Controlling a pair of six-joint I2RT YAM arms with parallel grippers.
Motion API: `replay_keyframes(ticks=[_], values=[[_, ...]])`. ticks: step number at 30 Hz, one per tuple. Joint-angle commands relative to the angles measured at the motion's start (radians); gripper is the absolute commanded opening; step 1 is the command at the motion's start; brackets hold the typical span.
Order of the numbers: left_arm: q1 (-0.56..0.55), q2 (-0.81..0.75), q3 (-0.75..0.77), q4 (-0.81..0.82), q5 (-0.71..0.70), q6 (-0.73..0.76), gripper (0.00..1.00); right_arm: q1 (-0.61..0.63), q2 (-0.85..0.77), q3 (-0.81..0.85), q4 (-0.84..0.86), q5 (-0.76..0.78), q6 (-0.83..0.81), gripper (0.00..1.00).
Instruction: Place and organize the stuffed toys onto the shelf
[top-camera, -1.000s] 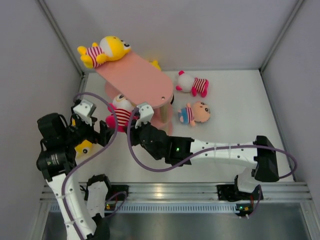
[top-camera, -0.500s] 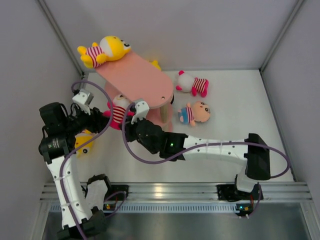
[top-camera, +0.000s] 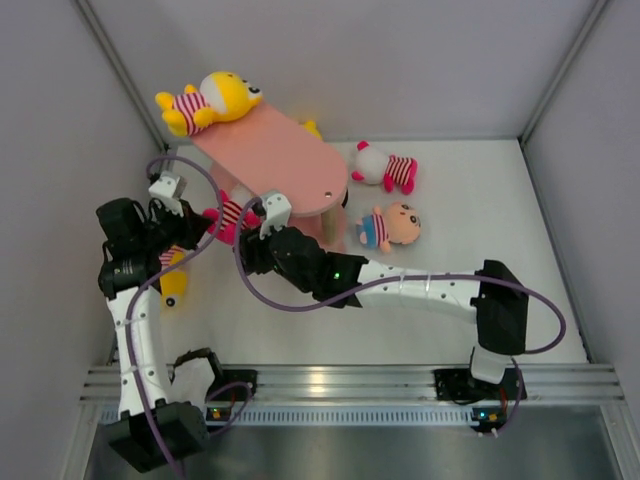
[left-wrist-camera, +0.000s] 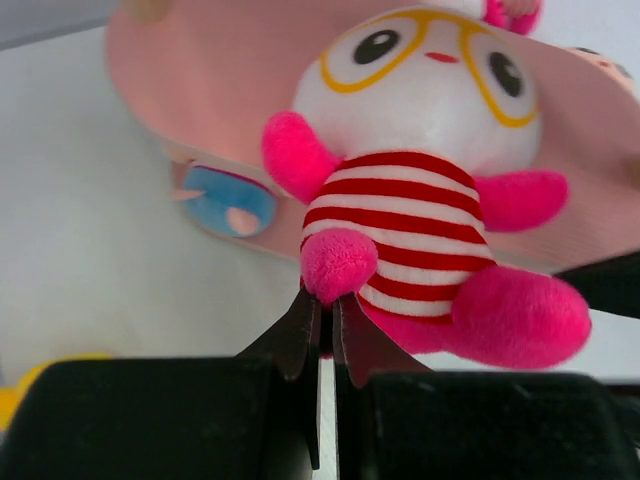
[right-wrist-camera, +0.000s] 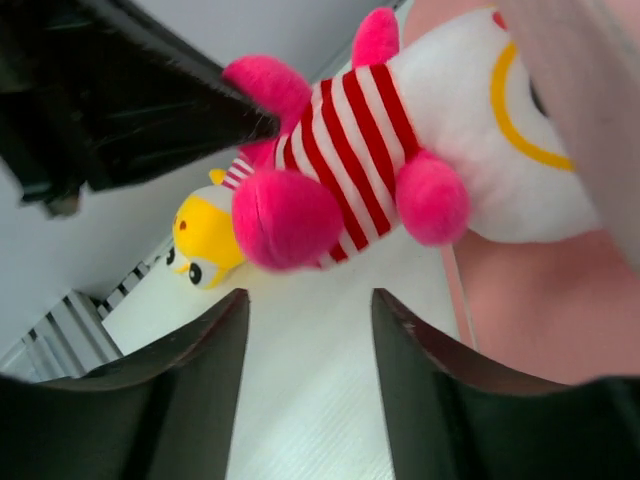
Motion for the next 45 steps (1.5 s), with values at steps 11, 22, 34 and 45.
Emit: replay_keyframes(ticks=[11, 22, 34, 45], values=[[0.01, 0.15, -0.093, 0.639, -0.209, -0.224, 0.0, 0.003, -0.26, -0.132, 0.041, -0.179, -0.123, 0.56], [-0.018, 0.333, 0.017, 0.668, -0.089, -0.182, 0.0, 0.008, -0.453, -0.247, 0.004, -0.256, -0.229, 0.57], [-0.072, 0.409, 0.068, 0.668, -0.115, -0.165, 0.0, 0.002, -0.557, -0.31, 0.006, -0.256, -0.22, 0.57], [-0.078, 0.317, 0.034, 0.635, -0.209, -0.12, 0.52, -0.038, -0.72, -0.341, -0.158, -0.198, -0.185, 0.59]])
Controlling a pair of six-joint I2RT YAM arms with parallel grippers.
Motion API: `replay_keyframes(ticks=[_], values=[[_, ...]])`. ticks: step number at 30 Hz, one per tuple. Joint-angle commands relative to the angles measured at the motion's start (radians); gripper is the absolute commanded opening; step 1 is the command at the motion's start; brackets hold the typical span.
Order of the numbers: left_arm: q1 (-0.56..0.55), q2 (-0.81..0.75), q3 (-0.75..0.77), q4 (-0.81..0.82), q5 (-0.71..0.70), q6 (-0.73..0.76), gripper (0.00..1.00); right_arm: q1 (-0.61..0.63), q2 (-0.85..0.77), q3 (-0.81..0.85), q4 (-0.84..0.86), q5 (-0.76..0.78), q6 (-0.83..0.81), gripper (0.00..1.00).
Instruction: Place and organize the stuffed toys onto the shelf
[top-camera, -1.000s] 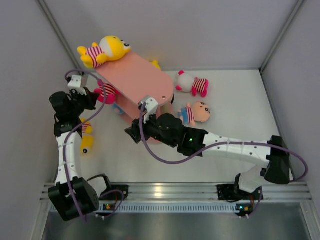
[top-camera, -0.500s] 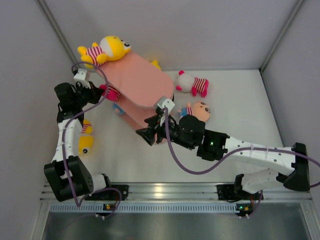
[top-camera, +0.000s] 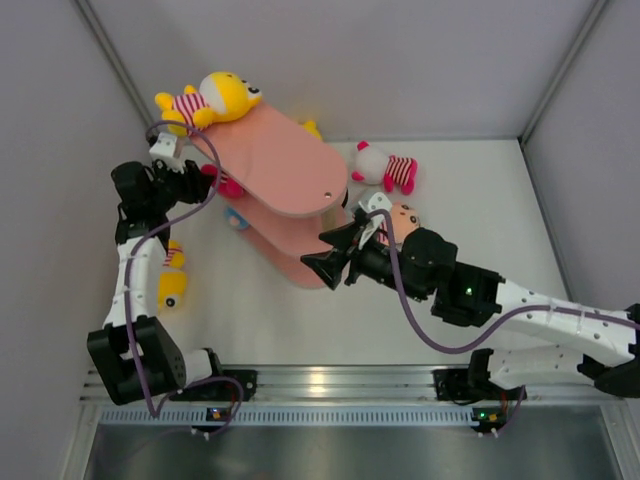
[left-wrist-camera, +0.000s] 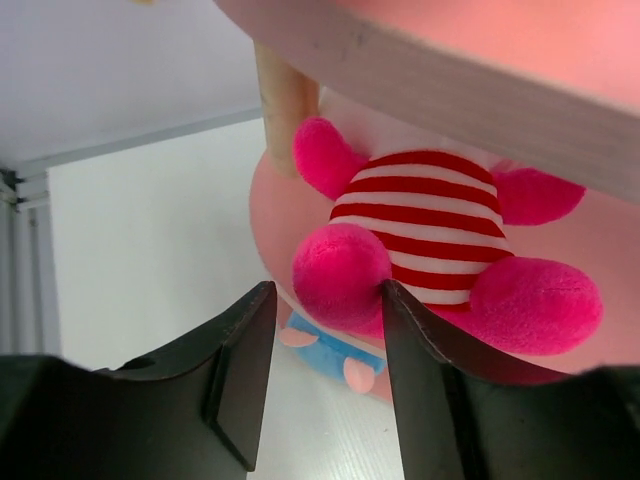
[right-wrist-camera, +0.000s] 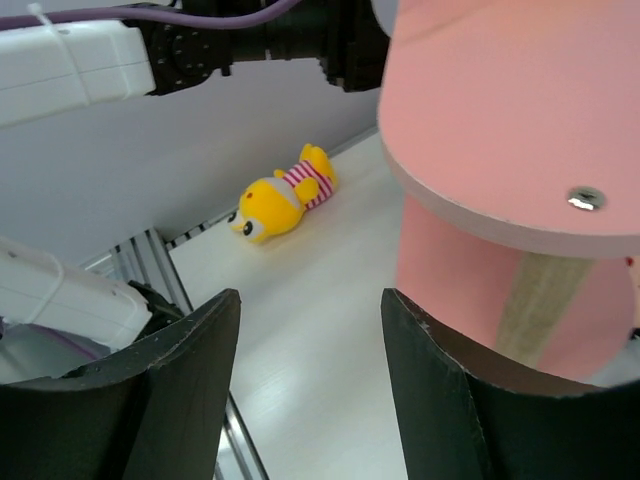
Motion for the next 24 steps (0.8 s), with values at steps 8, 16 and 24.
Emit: replay_keyframes(ticks=[8, 16, 24], values=[[-0.001, -0.16, 0.001, -0.086, -0.214, 0.116, 0.69, -0.177, -0.225, -0.006, -0.306, 0.202, 0.161, 0.62], [0.0, -0.249, 0.033, -0.296, -0.342, 0.082, 0.69, -0.847, -0.147, 0.026, -0.382, -0.234, 0.215, 0.64], [-0.001, -0.37, 0.002, -0.462, -0.214, 0.073, 0.7, -1.091, 0.443, 0.32, -0.316, -0.312, 0.12, 0.67]])
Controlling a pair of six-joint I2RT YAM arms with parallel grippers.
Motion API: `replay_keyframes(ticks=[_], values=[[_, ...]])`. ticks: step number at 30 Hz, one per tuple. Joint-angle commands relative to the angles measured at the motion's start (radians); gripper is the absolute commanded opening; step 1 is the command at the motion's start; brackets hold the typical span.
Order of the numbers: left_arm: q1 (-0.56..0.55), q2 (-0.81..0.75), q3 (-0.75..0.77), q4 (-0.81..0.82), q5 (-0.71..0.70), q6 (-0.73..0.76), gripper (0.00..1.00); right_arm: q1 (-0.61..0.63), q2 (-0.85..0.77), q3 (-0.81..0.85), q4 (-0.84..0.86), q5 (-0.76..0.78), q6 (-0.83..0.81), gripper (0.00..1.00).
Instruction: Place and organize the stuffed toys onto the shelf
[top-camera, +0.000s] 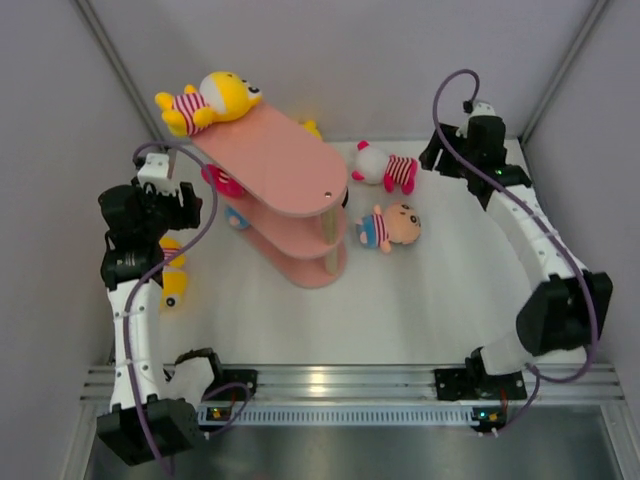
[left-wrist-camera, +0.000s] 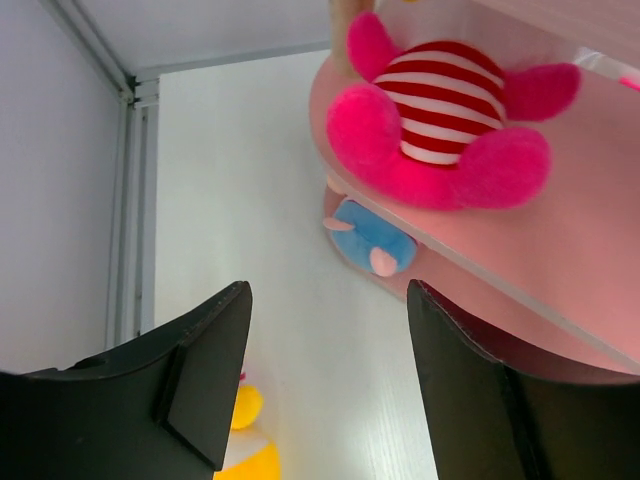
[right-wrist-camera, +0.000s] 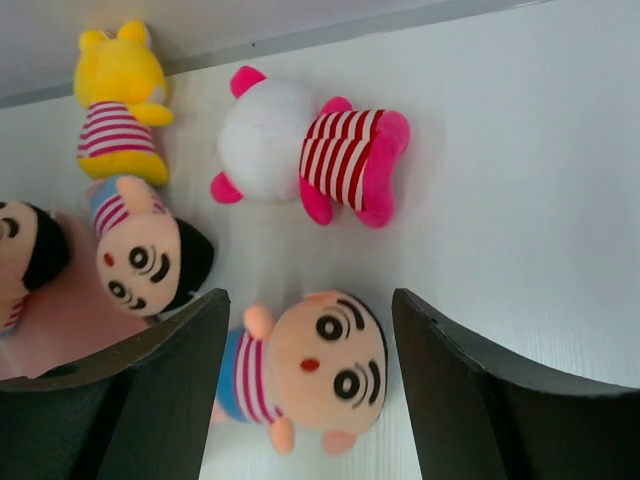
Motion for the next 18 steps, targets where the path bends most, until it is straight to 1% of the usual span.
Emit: replay_keyframes(ticks=[1, 2, 3, 5, 6, 9, 10, 14, 16, 18], values=[[-0.003, -0.058, -0.01, -0.08, 0.108, -0.008, 0.69, -0.03, 0.25, 0.182, 0.031, -0.103, -0.056, 0.67], [-0.003, -0.06, -0.018, -0.081, 0.172, -0.009, 0.69, -0.03, 0.304, 0.219, 0.033, -0.126, -0.068, 0.67], [-0.003, -0.055, -0.024, -0.081, 0.214, -0.011, 0.68, -0.032, 0.395, 0.283, 0.042, -0.137, -0.07, 0.66], [-0.003, -0.035, -0.033, -0.081, 0.274, -0.015, 0.67, -0.032, 0.479, 0.337, 0.057, -0.154, -0.074, 0.66], [-0.011, -0.006, -0.033, -0.08, 0.292, -0.015, 0.66, -0.032, 0.551, 0.392, 0.059, -0.155, -0.074, 0.66], [-0.047, 0.059, -0.007, -0.08, 0.288, -0.011, 0.66, -0.039, 0.67, 0.487, 0.051, -0.152, -0.08, 0.66], [-0.076, 0.077, 0.013, -0.081, 0.283, -0.009, 0.66, -0.044, 0.695, 0.504, 0.06, -0.143, -0.08, 0.66], [-0.169, 0.149, 0.059, -0.078, 0.239, 0.003, 0.76, -0.055, 0.793, 0.577, 0.054, -0.103, -0.083, 0.66], [-0.195, 0.167, 0.074, -0.069, 0.223, -0.003, 0.78, -0.055, 0.809, 0.584, 0.062, -0.091, -0.087, 0.66], [-0.198, 0.198, 0.077, -0.04, 0.181, -0.035, 0.79, -0.055, 0.83, 0.586, 0.073, -0.089, -0.088, 0.66]])
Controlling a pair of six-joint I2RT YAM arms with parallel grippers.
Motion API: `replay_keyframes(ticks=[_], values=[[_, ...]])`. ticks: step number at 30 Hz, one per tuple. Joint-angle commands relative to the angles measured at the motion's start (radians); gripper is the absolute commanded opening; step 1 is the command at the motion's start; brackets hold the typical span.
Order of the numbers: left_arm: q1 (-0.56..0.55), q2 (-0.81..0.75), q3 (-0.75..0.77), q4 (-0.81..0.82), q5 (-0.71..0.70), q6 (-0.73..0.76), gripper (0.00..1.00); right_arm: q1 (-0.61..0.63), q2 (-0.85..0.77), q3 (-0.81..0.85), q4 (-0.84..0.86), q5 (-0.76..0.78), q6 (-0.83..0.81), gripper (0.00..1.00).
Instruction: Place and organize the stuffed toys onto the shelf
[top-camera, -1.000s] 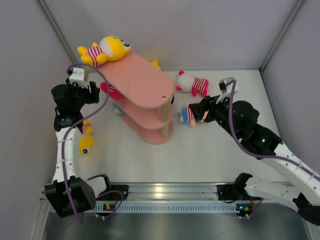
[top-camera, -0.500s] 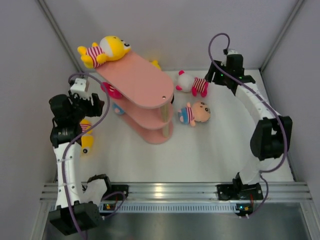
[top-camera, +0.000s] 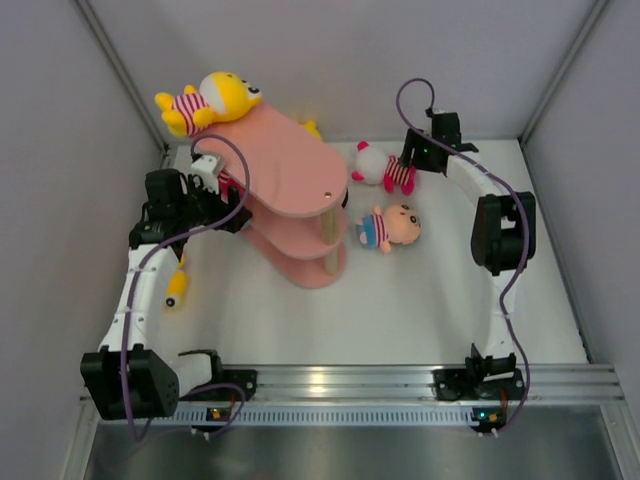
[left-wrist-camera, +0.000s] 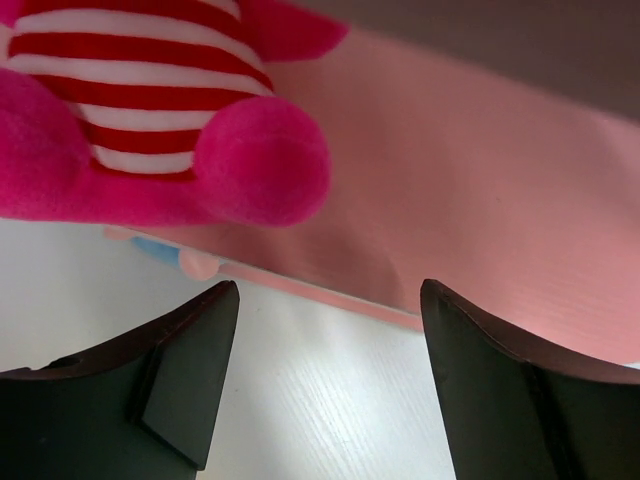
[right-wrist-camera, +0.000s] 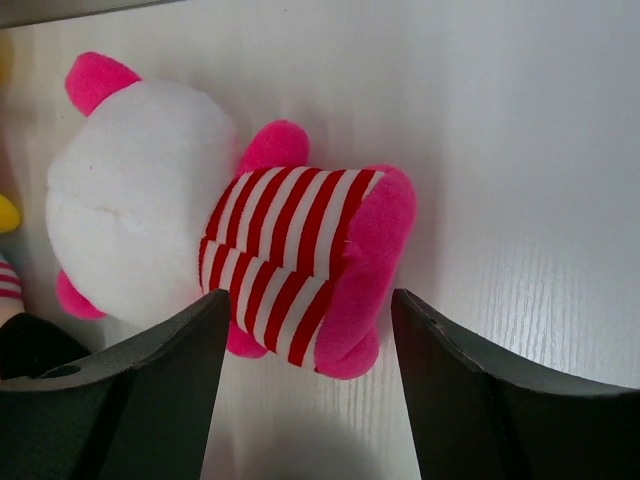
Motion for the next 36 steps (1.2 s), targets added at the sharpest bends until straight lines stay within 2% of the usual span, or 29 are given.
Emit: replay_keyframes(ticks=[1, 4, 15, 26, 34, 36], values=[[-0.011, 0.026, 0.069, 0.051, -0.106, -0.037, 0.8, -0.013, 0.016, 0.06, 0.044, 0.019, -0.016, 0.66], [-0.011, 0.069, 0.089, 0.061, -0.223, -0.07, 0.8, -0.013, 0.039, 0.054, 0.044, 0.019, -0.014, 0.66], [-0.011, 0.115, 0.124, 0.124, -0.4, -0.079, 0.81, -0.022, 0.059, 0.003, 0.089, 0.013, 0.002, 0.66], [0.003, 0.146, 0.15, 0.147, -0.463, -0.065, 0.82, -0.05, 0.102, 0.003, 0.098, -0.038, 0.039, 0.66], [0.023, 0.175, 0.165, 0.157, -0.463, -0.056, 0.82, -0.085, 0.056, -0.096, 0.196, -0.151, 0.219, 0.66], [0.024, 0.172, 0.162, 0.156, -0.454, -0.054, 0.82, -0.087, 0.059, -0.099, 0.219, -0.191, 0.258, 0.62]])
